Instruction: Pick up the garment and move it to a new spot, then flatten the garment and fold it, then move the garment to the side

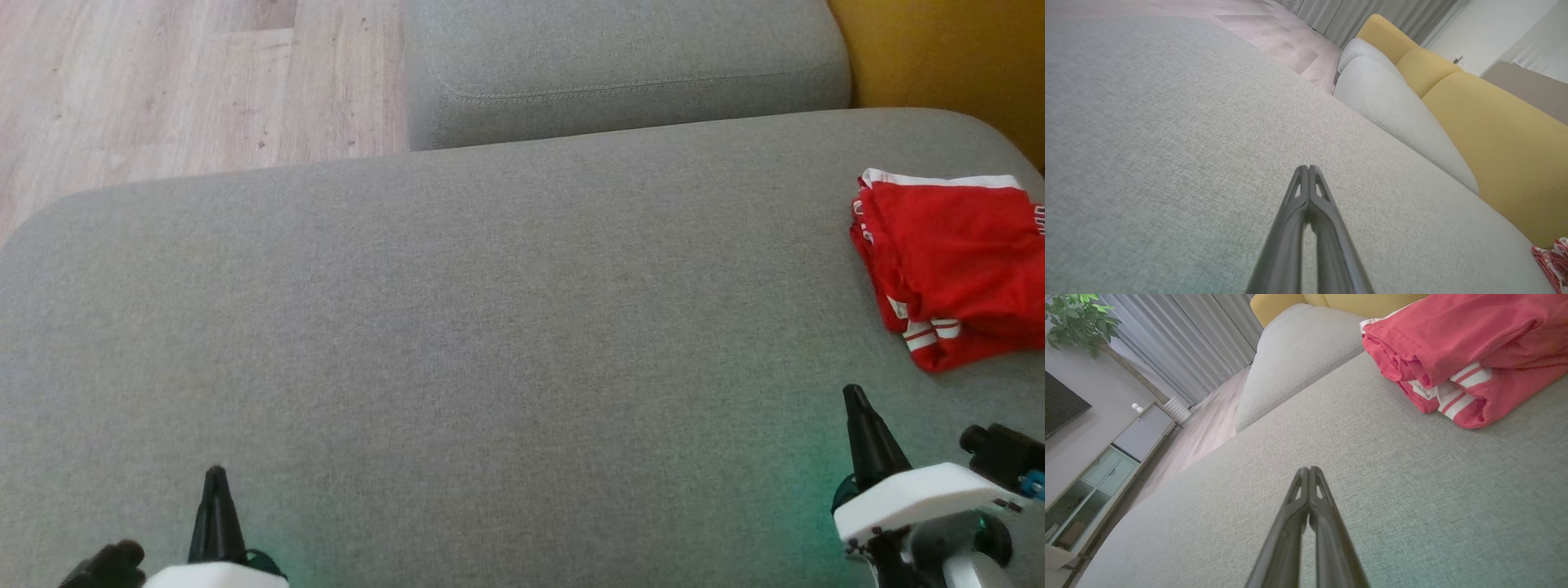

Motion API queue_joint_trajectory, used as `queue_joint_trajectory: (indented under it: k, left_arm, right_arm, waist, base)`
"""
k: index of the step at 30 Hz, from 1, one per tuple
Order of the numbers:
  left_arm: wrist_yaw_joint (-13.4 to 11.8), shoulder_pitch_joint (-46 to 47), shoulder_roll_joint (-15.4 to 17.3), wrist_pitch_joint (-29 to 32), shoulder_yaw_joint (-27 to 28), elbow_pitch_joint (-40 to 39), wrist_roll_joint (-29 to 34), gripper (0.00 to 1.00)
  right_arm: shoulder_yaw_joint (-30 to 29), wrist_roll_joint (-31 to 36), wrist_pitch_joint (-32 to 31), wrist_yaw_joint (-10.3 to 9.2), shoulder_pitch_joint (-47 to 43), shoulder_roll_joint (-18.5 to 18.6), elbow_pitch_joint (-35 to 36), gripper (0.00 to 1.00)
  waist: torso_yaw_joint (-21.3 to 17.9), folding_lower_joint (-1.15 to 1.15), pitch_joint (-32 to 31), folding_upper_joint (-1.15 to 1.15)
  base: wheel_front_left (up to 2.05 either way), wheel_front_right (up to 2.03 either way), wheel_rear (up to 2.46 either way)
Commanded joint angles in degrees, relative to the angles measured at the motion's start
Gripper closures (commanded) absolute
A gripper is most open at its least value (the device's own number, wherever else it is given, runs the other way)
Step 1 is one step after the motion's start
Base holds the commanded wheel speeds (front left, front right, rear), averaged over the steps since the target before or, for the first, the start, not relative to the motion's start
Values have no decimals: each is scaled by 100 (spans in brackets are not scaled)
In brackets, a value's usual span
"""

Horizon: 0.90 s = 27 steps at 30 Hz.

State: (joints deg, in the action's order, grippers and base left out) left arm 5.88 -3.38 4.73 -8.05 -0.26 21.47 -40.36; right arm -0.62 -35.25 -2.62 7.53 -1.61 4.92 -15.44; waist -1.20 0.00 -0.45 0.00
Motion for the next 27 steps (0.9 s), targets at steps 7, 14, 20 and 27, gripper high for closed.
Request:
queue_joint_trajectory:
  k: [7,14,20,27]
  left_arm:
    - [35,351,0,127,147,-246,-456,100]
    - [46,404,-16,243,193,-289,-867,100]
    - [55,449,-30,342,233,-326,-1218,100]
    - [66,502,-46,458,280,-369,-1629,100]
  right_arm:
    - [-61,-516,-39,-2,331,1,184,100]
    - [-108,-966,-70,-2,370,-17,180,100]
    - [-148,-1350,-96,-2,404,-32,177,100]
    - [-194,-1801,-127,-2,443,-50,173,100]
  waist:
    - [9,0,5,0]
    - [19,0,10,0]
    - [27,0,14,0]
    - [37,0,19,0]
  base:
    - [0,0,0]
    - [0,0,0]
    - [0,0,0]
    - [0,0,0]
